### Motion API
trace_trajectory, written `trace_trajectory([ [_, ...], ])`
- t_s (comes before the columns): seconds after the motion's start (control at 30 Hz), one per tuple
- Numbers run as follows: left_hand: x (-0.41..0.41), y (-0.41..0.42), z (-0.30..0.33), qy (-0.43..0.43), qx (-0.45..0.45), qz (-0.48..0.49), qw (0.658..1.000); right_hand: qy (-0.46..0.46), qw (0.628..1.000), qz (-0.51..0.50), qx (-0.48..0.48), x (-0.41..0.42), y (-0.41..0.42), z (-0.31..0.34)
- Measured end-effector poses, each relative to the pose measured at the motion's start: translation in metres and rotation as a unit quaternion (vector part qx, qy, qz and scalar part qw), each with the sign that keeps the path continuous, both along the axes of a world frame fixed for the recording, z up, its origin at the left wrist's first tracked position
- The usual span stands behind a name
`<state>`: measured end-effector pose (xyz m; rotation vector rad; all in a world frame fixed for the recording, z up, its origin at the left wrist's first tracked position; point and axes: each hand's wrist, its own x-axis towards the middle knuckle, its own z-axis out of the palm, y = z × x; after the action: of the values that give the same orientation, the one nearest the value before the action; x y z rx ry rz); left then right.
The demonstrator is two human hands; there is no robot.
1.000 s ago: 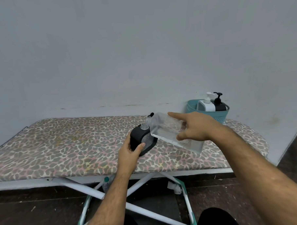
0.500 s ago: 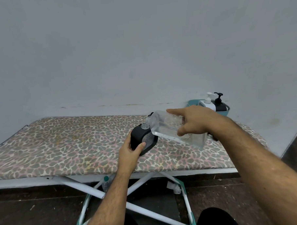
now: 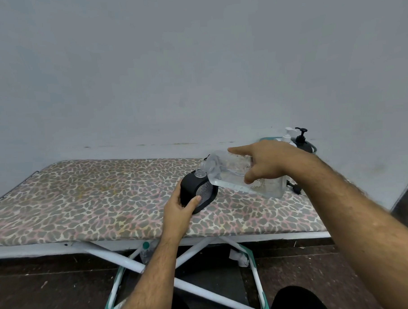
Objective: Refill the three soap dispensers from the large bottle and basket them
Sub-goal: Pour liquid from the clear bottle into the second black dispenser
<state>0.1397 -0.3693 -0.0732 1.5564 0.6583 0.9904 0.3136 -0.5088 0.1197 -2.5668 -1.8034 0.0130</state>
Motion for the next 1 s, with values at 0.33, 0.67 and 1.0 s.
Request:
trace_trajectory([
  [0.33,0.000,0.001,-0.001,-0.003,0.001,-0.003,1.000,-0.014,1.000,0.002,-0.006,0.001,0.004,0.004],
  [0.67,0.000,0.001,-0.001,-0.005,-0.003,-0.002,1.000,-0.012,1.000,-0.005,-0.010,-0.004,0.003,0.010],
  [1.0,0.000,0.000,0.000,-0.005,-0.005,-0.002,1.000,-0.016,1.000,-0.009,-0.018,-0.007,0.003,0.015],
])
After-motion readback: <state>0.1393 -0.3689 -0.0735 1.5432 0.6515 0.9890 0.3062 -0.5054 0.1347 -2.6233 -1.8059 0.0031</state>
